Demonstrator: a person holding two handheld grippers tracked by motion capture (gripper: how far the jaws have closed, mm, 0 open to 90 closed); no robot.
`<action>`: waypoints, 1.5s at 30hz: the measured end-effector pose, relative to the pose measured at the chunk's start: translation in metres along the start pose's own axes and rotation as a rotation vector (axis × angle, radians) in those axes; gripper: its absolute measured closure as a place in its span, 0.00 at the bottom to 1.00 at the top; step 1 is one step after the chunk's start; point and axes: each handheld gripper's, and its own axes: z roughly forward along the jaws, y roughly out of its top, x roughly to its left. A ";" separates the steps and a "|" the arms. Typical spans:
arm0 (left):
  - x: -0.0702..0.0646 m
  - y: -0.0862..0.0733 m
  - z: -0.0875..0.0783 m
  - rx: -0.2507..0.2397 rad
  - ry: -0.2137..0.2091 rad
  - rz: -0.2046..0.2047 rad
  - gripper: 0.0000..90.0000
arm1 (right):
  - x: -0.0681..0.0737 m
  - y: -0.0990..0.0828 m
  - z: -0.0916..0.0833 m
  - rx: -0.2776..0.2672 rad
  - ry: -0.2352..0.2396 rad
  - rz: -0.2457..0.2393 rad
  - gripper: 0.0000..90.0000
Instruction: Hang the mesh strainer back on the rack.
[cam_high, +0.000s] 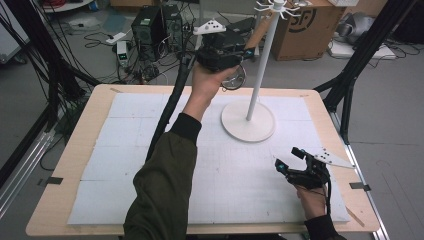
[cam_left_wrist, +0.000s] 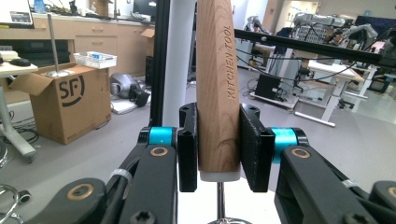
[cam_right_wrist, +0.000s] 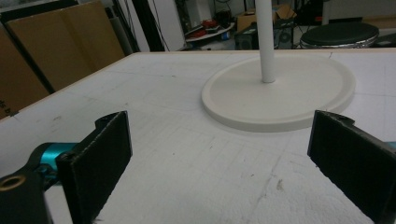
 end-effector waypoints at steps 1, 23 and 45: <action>0.000 0.000 0.000 -0.001 0.001 -0.002 0.79 | 0.000 0.000 -0.001 -0.001 -0.001 0.000 0.06; 0.017 -0.007 0.016 -0.013 0.035 -0.034 0.71 | 0.000 0.000 -0.003 -0.008 -0.007 0.001 0.06; 0.004 0.017 0.035 -0.050 0.081 -0.005 0.71 | -0.002 0.001 -0.007 -0.025 -0.008 0.015 0.06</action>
